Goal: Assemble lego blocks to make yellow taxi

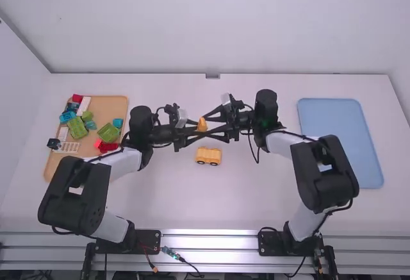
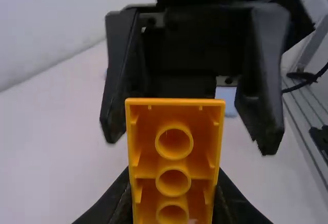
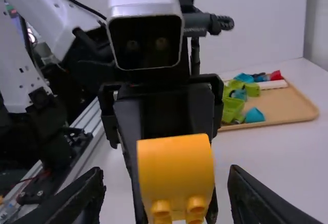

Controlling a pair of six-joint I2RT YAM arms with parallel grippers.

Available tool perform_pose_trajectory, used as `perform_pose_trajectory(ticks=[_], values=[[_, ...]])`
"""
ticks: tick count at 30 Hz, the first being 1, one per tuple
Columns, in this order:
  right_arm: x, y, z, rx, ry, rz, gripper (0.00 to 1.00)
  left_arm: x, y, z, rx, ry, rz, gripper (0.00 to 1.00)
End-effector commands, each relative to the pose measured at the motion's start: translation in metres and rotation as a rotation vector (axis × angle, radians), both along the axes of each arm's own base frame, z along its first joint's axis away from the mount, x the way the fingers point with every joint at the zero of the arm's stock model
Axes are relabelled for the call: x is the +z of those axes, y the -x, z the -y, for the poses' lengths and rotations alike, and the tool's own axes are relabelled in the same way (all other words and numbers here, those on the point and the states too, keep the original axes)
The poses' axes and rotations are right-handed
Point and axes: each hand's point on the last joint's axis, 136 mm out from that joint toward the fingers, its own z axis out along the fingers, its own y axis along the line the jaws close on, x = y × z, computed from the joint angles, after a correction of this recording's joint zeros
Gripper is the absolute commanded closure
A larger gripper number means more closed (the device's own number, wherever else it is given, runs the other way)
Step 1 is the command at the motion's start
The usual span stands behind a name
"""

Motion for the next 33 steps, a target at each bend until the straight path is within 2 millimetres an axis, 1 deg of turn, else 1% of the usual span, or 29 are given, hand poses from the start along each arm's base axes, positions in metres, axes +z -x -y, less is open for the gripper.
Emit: perform_pose_trajectory(ticks=[1,3,4,6,7,10,15,19,21,23,27,28,33], values=[[0.010,0.000,-0.003,0.032,-0.010,0.014,0.36,0.010,0.017,0.001,-0.040,0.043,-0.015,0.98],[0.010,0.000,-0.003,0.030,-0.010,0.014,0.37,0.012,0.021,0.000,-0.039,0.055,0.012,0.98],[0.011,0.000,-0.003,0.033,-0.011,0.017,0.39,0.014,0.023,-0.001,-0.037,0.066,0.020,0.98],[0.012,0.001,-0.002,0.042,-0.013,0.014,0.41,0.014,0.020,-0.004,-0.006,0.077,-0.003,0.98],[0.013,0.003,-0.002,0.053,-0.016,0.018,0.45,0.012,0.016,-0.005,0.022,0.081,-0.026,0.98],[0.017,0.004,-0.002,0.056,-0.021,0.021,0.46,0.009,0.014,-0.006,0.042,0.079,-0.039,0.98],[0.017,0.010,-0.010,0.081,-0.021,0.022,0.47,0.009,0.014,-0.006,0.046,0.077,-0.027,0.98],[0.017,0.010,-0.009,0.079,-0.021,0.024,0.47,0.009,0.015,-0.006,0.043,0.077,-0.024,0.98],[0.017,0.011,-0.010,0.081,-0.021,0.024,0.51,0.009,0.014,-0.006,0.044,0.077,-0.023,0.98],[0.017,0.011,-0.009,0.081,-0.021,0.024,0.52,0.010,0.014,-0.006,0.044,0.078,-0.019,0.98],[0.017,0.010,-0.009,0.079,-0.021,0.024,0.58,0.011,0.014,-0.006,0.044,0.079,-0.015,0.98],[0.017,0.011,-0.010,0.084,-0.021,0.024,0.62,0.010,0.014,-0.006,0.044,0.079,-0.016,0.98],[0.017,0.013,-0.009,0.096,-0.022,0.025,0.64,0.010,0.014,-0.006,0.044,0.079,-0.016,0.98]])
